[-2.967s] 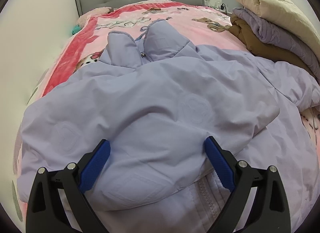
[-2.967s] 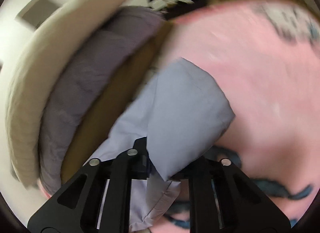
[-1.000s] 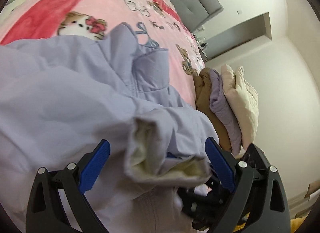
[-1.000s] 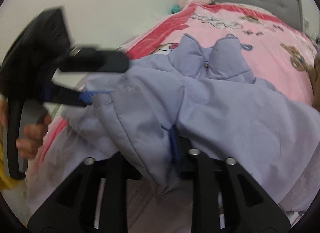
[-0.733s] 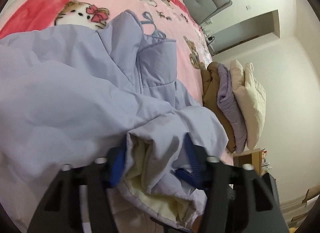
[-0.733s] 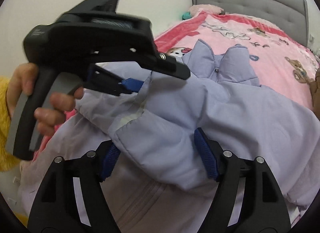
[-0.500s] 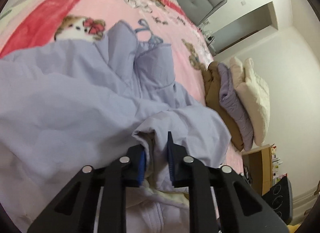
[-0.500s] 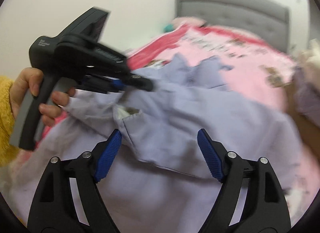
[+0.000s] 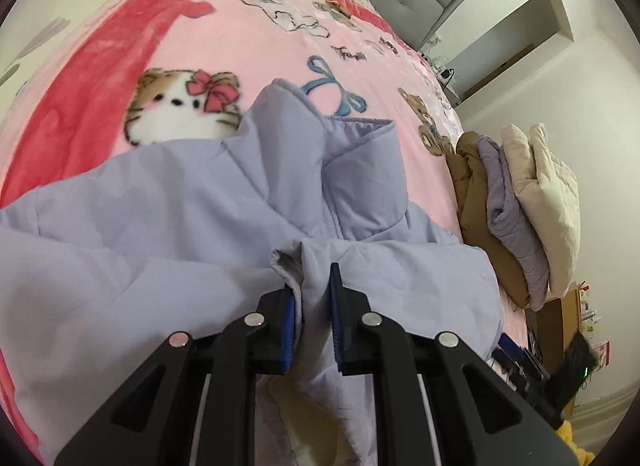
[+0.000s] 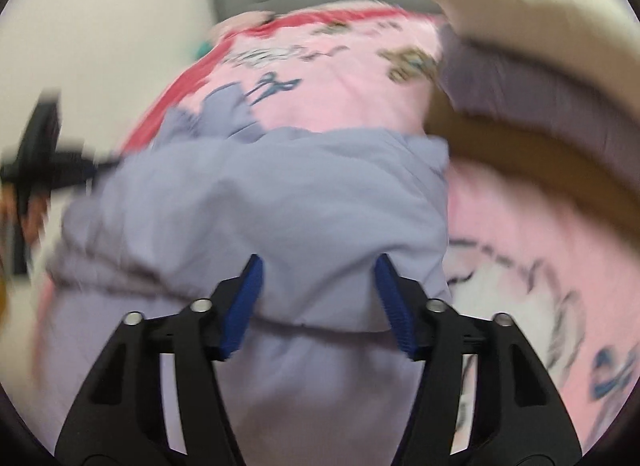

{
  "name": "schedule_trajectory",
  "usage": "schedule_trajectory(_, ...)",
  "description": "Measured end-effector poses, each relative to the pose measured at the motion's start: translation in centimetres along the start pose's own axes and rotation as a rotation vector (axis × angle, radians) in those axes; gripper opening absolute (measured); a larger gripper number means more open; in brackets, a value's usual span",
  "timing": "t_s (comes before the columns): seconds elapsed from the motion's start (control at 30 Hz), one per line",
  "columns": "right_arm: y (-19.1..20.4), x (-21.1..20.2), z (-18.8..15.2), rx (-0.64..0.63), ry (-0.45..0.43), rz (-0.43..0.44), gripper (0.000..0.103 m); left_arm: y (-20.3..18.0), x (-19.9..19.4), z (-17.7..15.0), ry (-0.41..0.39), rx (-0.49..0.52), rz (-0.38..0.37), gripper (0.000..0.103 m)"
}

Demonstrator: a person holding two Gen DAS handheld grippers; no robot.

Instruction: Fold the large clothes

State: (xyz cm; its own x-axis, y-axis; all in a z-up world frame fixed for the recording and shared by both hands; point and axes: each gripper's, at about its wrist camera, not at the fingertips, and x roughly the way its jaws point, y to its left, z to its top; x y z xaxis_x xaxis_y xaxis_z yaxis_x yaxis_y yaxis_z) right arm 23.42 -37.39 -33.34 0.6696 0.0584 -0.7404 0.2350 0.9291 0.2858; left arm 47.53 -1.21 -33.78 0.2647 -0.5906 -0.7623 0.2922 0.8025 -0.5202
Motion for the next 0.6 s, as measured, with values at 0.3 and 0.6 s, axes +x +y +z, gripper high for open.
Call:
schedule_trajectory(0.3,0.6,4.9,-1.2,-0.113,0.224,-0.113,0.028,0.2,-3.1,-2.9,-0.108,0.035,0.036,0.031)
schedule_trajectory(0.6,0.2,-0.1,1.8,-0.046,-0.052,-0.01,0.063,-0.6,-3.4,-7.7,-0.043,0.003,0.016,0.057)
